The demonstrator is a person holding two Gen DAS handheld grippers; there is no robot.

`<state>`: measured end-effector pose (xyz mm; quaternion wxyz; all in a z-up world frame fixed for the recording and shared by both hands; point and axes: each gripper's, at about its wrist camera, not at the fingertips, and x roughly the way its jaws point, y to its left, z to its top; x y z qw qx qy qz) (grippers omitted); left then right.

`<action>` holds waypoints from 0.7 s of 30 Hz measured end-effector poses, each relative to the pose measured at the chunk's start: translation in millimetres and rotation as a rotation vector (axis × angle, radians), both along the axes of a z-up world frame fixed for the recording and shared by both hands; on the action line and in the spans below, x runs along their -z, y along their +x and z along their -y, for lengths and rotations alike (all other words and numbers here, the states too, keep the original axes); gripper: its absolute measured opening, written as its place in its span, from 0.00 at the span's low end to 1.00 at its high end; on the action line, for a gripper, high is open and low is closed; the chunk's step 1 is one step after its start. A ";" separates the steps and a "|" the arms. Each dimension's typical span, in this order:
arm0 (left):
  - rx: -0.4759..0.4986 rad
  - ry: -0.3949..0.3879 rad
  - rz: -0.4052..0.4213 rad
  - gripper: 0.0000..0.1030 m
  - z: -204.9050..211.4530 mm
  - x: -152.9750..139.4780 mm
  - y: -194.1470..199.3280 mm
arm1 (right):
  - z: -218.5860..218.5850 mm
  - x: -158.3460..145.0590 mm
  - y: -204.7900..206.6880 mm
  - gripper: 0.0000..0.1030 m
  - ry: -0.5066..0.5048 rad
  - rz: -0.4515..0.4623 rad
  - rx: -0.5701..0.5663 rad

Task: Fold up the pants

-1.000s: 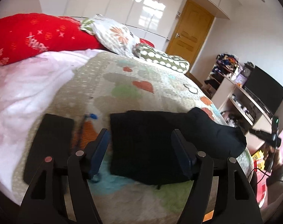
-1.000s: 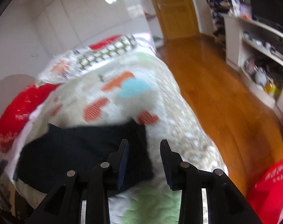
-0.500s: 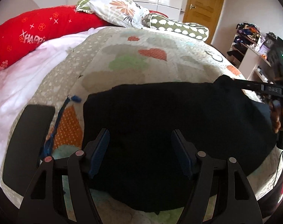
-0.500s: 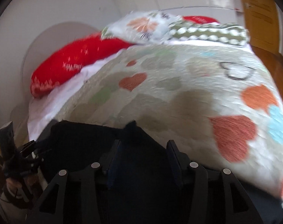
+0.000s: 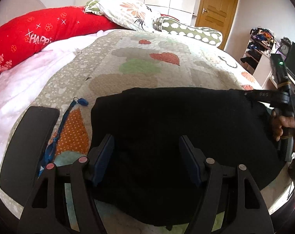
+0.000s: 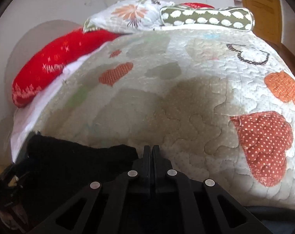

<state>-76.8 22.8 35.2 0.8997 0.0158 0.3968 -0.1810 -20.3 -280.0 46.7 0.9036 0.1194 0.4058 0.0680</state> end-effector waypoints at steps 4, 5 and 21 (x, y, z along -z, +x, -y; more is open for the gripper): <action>-0.028 -0.052 -0.002 0.67 -6.0 -19.5 -2.5 | 14.5 -26.3 -34.5 0.04 -0.003 0.057 0.038; -0.032 -0.065 0.009 0.67 -6.5 -24.3 -3.7 | 19.9 -33.0 -50.3 0.06 -0.002 0.077 0.042; -0.081 -0.068 -0.032 0.67 14.2 -15.6 24.1 | 122.9 -10.9 -151.2 0.39 -0.121 0.003 0.326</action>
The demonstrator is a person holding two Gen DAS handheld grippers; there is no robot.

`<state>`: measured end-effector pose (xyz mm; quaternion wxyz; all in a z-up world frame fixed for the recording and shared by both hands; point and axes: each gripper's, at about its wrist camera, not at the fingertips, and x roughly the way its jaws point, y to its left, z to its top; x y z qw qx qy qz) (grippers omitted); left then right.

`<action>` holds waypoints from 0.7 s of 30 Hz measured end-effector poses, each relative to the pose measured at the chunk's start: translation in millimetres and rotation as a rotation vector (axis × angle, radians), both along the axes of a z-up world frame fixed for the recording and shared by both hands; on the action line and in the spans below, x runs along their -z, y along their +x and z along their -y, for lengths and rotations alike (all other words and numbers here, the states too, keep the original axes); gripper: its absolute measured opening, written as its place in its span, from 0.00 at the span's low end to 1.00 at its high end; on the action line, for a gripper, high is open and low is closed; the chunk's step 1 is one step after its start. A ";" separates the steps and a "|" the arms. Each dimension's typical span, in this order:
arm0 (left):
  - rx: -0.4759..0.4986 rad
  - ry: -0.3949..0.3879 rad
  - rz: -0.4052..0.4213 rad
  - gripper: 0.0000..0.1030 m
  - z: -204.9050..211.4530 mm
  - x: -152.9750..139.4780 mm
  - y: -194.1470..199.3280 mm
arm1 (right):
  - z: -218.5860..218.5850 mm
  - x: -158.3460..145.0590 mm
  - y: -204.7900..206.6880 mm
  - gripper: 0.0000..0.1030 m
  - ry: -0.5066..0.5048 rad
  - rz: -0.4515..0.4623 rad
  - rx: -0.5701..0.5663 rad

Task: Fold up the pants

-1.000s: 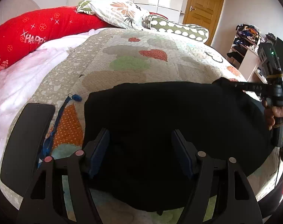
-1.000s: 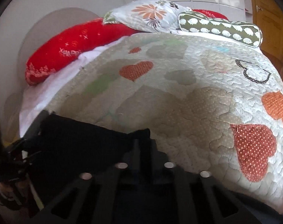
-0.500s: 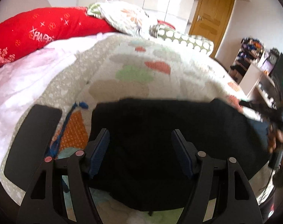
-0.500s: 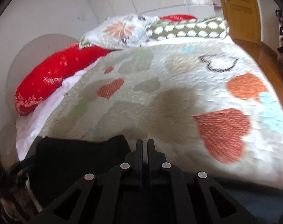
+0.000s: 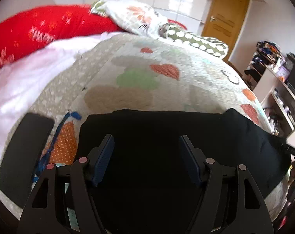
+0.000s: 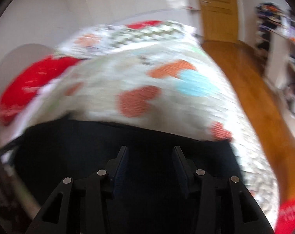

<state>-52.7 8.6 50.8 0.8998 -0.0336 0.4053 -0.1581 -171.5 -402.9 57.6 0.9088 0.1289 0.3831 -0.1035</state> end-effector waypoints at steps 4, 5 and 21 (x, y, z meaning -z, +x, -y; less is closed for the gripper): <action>-0.002 0.028 -0.002 0.67 4.8 6.7 8.9 | 25.5 9.7 8.9 0.26 0.092 0.033 0.033; -0.002 0.049 0.005 0.67 8.3 7.1 9.2 | 26.6 7.6 9.0 0.26 0.094 0.036 0.039; -0.048 0.062 0.060 0.67 -4.6 -18.9 -10.3 | -31.1 -22.1 -14.5 0.29 0.057 0.057 -0.057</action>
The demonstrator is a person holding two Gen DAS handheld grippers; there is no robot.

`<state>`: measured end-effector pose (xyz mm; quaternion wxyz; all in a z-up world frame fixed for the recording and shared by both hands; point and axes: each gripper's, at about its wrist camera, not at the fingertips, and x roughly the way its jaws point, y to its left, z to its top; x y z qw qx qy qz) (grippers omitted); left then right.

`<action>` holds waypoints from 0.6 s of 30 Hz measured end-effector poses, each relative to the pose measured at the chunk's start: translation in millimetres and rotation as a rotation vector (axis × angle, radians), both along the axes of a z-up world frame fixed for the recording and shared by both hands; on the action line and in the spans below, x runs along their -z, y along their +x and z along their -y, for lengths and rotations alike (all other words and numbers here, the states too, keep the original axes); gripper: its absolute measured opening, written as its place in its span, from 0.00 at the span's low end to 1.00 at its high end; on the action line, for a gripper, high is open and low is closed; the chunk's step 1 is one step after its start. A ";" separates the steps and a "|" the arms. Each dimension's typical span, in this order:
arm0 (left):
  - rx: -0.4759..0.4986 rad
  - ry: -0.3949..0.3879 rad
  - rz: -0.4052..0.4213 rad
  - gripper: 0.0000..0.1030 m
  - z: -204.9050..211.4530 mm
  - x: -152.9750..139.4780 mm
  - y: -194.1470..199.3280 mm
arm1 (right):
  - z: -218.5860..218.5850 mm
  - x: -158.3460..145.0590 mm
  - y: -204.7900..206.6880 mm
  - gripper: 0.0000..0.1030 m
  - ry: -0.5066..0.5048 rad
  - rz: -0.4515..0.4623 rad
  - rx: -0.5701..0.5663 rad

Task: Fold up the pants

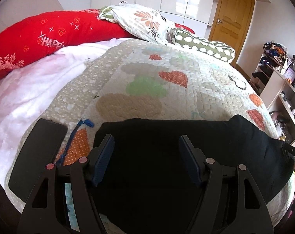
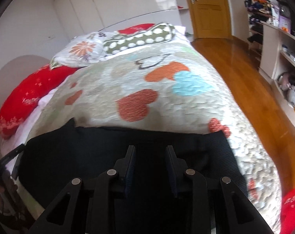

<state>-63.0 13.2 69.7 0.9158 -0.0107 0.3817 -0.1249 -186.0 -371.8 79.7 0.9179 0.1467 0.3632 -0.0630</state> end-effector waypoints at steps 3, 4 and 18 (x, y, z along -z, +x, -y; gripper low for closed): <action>-0.005 0.009 0.000 0.67 1.3 1.2 0.6 | -22.2 2.3 13.2 0.29 -0.007 -0.018 -0.060; -0.005 0.010 0.000 0.67 1.4 1.7 0.8 | -28.8 3.4 17.4 0.29 -0.006 -0.020 -0.078; -0.024 0.048 -0.030 0.67 0.4 22.0 22.6 | -113.9 21.8 83.7 0.29 -0.028 -0.048 -0.269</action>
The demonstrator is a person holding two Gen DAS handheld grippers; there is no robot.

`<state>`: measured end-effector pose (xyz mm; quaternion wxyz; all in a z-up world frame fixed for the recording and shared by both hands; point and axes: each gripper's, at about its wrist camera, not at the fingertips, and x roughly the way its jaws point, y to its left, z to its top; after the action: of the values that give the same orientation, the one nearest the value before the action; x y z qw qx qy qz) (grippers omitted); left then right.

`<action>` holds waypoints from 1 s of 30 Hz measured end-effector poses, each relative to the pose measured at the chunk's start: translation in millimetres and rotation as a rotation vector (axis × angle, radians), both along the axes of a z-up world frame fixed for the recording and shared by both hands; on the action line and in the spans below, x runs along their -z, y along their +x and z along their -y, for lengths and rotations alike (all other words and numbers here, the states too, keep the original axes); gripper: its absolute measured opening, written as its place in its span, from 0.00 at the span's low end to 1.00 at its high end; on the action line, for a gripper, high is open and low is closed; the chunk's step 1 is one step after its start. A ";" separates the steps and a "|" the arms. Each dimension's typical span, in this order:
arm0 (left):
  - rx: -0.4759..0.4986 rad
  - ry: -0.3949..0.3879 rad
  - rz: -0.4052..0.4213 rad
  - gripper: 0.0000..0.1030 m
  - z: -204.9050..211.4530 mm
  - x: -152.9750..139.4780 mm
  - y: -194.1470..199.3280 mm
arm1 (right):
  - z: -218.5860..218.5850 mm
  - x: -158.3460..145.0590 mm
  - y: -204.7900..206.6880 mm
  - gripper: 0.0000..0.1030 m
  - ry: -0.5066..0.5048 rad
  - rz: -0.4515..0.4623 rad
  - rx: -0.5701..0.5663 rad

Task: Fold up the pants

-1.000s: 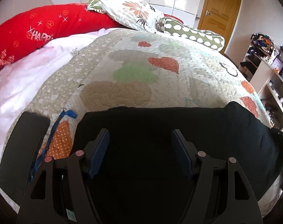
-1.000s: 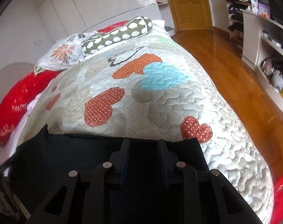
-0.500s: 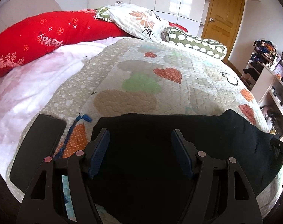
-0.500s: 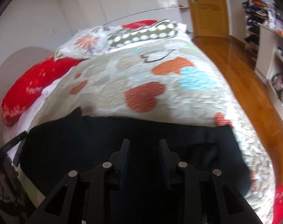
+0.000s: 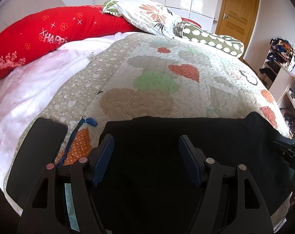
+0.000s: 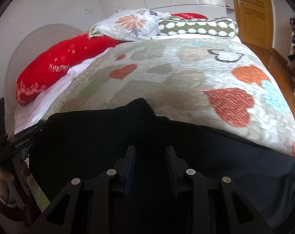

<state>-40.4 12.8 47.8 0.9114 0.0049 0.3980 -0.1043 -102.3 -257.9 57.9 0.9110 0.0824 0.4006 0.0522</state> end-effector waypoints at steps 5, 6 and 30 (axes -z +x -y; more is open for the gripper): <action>-0.003 0.009 -0.001 0.67 -0.7 6.2 6.0 | -6.7 11.3 22.9 0.29 -0.054 -0.029 0.011; -0.005 0.010 0.001 0.67 -0.7 6.4 6.7 | -6.9 12.2 24.7 0.29 -0.055 -0.031 0.013; 0.103 -0.077 0.017 0.67 30.1 -18.3 -61.5 | 57.8 -11.6 -87.3 0.37 -0.122 -0.016 0.106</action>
<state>-101.9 -17.3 66.1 0.9076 -0.0087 0.3854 -0.1662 -189.6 -315.7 69.5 0.9126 0.0481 0.4056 -0.0213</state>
